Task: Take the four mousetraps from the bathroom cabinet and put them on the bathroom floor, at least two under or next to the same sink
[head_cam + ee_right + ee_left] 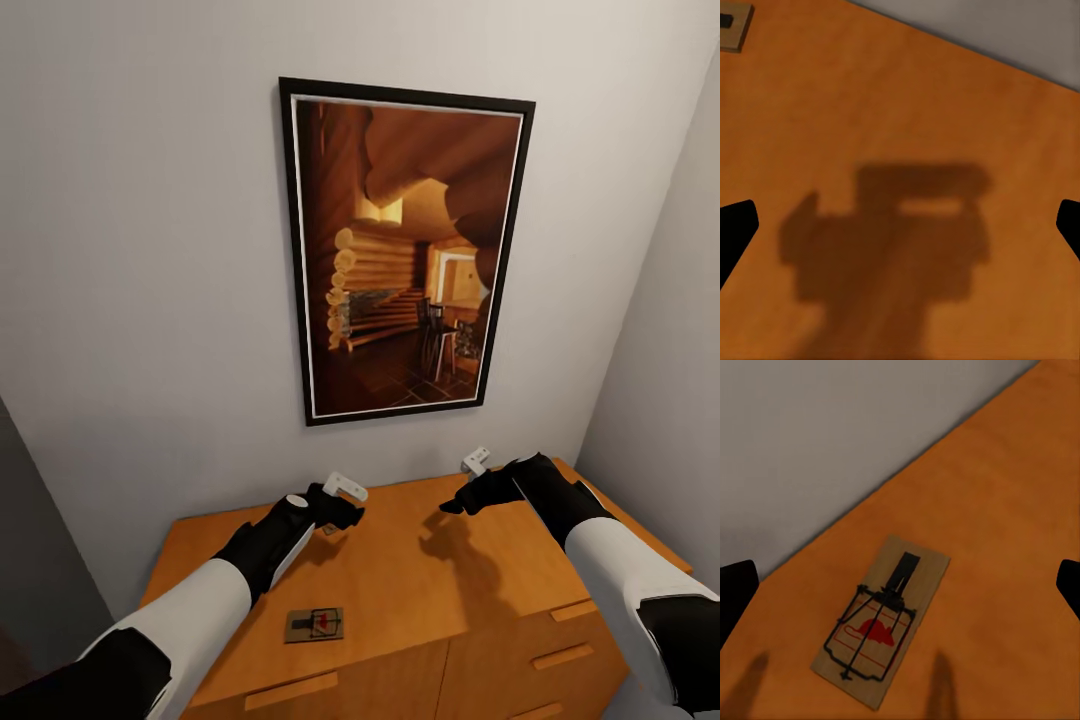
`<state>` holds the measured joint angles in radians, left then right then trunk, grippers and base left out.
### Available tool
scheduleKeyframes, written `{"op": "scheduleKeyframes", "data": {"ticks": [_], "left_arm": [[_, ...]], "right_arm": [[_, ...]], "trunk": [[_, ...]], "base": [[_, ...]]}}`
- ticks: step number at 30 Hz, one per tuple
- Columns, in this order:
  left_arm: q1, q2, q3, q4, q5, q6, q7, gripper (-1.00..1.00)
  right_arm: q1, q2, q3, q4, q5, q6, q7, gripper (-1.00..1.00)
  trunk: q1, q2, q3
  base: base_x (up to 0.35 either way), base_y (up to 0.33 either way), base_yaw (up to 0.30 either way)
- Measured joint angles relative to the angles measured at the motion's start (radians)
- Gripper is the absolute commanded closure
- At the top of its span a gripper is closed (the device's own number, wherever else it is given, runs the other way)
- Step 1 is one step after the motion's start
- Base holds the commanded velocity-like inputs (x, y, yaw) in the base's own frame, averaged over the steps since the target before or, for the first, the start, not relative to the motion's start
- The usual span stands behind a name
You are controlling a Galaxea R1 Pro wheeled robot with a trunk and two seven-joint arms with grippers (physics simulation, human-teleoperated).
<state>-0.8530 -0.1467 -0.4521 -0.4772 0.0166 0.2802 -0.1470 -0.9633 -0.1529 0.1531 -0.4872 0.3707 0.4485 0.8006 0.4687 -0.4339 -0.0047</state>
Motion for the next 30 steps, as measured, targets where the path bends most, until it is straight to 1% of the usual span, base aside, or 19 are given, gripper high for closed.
{"op": "scheduleKeyframes", "data": {"ticks": [20,30], "left_arm": [[0.001,0.001,0.0,0.0,-0.004,0.0,0.001,-1.0],[0.001,0.003,0.001,0.0,-0.003,0.0,0.001,-1.0]], "right_arm": [[0.001,0.0,0.001,0.0,0.002,0.0,0.0,-1.0],[0.001,0.004,-0.002,-0.013,0.004,0.009,0.009,-1.0]], "trunk": [[0.077,-0.139,-0.061],[0.077,-0.139,-0.061]], "base": [[0.0,0.0,0.0],[0.0,0.0,0.0]]}}
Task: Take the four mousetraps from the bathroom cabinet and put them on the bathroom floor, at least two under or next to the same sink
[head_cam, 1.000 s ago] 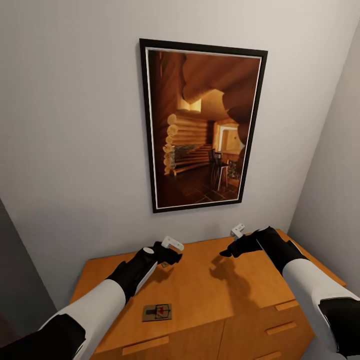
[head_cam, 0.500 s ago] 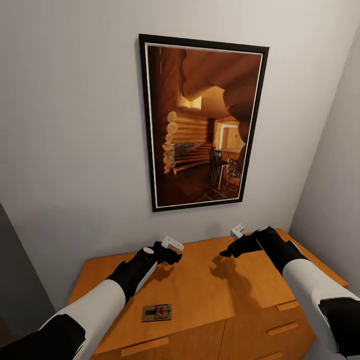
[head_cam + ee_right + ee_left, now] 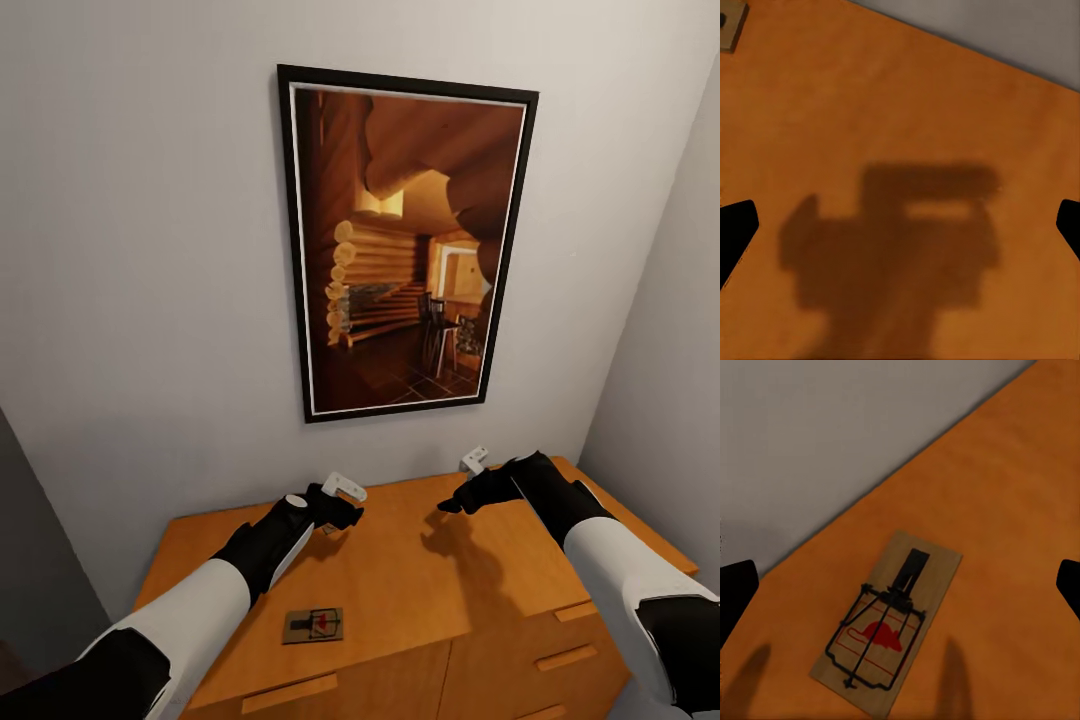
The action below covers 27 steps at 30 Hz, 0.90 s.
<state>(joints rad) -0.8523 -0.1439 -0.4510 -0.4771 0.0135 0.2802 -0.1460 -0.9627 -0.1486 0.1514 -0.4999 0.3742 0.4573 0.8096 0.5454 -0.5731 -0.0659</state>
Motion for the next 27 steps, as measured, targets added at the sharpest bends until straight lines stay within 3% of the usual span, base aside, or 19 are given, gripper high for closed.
{"op": "scheduleKeyframes", "data": {"ticks": [5,10,19,22,27], "left_arm": [[0.0,0.0,0.001,0.0,0.0,0.001,0.0,-1.0],[0.0,0.002,0.001,0.0,0.0,0.001,0.0,-1.0],[0.0,0.002,0.002,0.0,0.0,0.0,0.0,-1.0],[0.0,0.002,0.002,0.0,0.001,0.0,0.001,-1.0],[-0.001,0.002,0.003,0.0,0.0,0.0,0.001,-1.0]], "right_arm": [[0.0,0.012,-0.003,-0.022,-0.002,0.013,0.004,-1.0],[0.0,0.016,-0.003,-0.065,-0.023,0.089,0.007,-1.0],[0.0,0.019,-0.001,-0.149,-0.16,0.15,0.007,-1.0],[0.0,0.02,0.0,-0.165,-0.174,0.166,0.006,-1.0],[0.0,0.022,0.003,-0.199,-0.187,0.292,0.005,-1.0]], "trunk": [[0.0,0.0,0.0],[0.0,0.0,0.0],[0.0,0.0,0.0],[0.0,0.0,0.0],[0.0,0.0,0.0]], "base": [[0.0,0.0,0.0],[0.0,0.0,0.0],[0.0,0.0,0.0],[0.0,0.0,0.0],[0.0,0.0,0.0]]}}
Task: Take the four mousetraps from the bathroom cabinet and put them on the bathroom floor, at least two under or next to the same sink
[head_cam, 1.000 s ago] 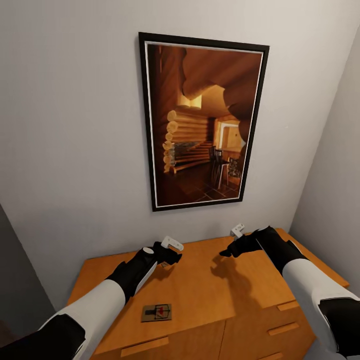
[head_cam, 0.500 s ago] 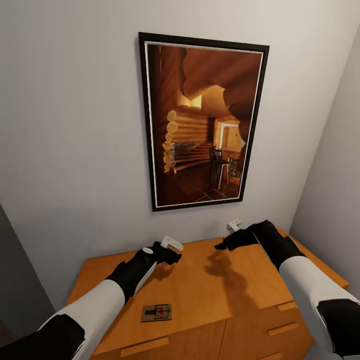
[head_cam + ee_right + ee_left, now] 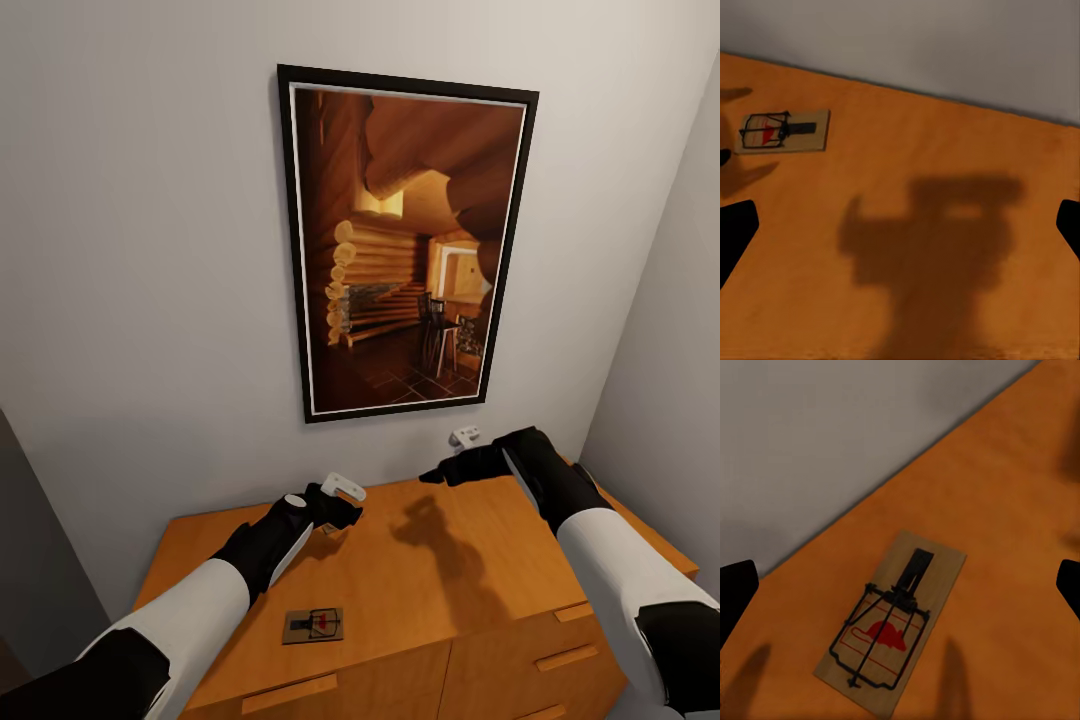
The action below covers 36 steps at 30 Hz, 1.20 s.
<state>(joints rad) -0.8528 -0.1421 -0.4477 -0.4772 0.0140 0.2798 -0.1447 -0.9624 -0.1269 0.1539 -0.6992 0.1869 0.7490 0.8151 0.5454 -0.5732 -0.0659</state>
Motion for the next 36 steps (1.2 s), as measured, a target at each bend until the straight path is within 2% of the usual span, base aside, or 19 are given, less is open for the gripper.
{"op": "scheduleKeyframes", "data": {"ticks": [8,36], "left_arm": [[0.0,0.002,0.001,0.0,0.001,0.0,0.0,-1.0],[0.0,0.008,0.001,0.001,0.002,0.0,0.0,-1.0]], "right_arm": [[0.0,0.0,-0.001,-0.007,-0.002,0.059,-0.001,-1.0],[0.0,-0.003,0.001,-0.005,0.005,0.066,-0.003,-1.0]], "trunk": [[0.0,0.0,0.0],[0.107,-0.196,-0.088]], "base": [[0.0,0.0,0.0],[0.0,0.0,0.0]]}}
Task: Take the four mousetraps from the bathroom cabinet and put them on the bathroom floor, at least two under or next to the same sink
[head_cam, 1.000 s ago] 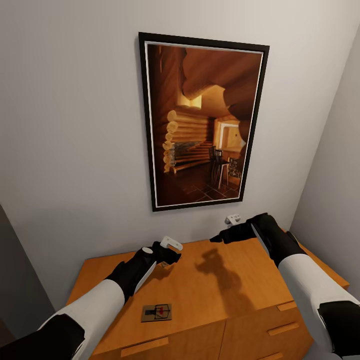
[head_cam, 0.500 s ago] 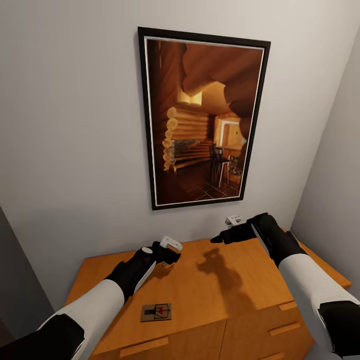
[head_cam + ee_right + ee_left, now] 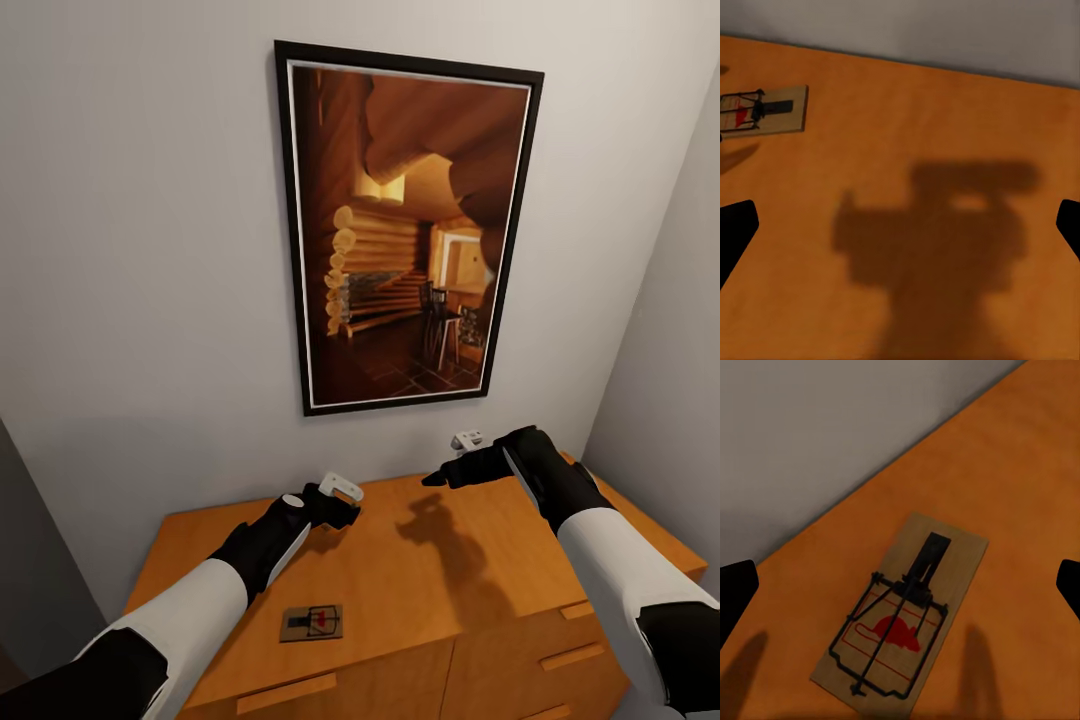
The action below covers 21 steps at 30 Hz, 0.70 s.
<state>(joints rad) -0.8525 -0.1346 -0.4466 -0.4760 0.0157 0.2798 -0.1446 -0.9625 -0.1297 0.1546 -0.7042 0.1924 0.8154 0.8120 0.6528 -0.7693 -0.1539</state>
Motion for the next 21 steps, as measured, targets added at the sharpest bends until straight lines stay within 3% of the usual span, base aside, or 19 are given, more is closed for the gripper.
{"op": "scheduleKeyframes", "data": {"ticks": [21], "left_arm": [[0.0,0.0,-0.001,0.0,0.004,0.001,0.0,-1.0]], "right_arm": [[0.0,0.0,0.0,0.0,0.0,0.0,-0.003,-1.0]], "trunk": [[0.073,-0.134,-0.06]], "base": [[0.0,0.0,0.0]]}}
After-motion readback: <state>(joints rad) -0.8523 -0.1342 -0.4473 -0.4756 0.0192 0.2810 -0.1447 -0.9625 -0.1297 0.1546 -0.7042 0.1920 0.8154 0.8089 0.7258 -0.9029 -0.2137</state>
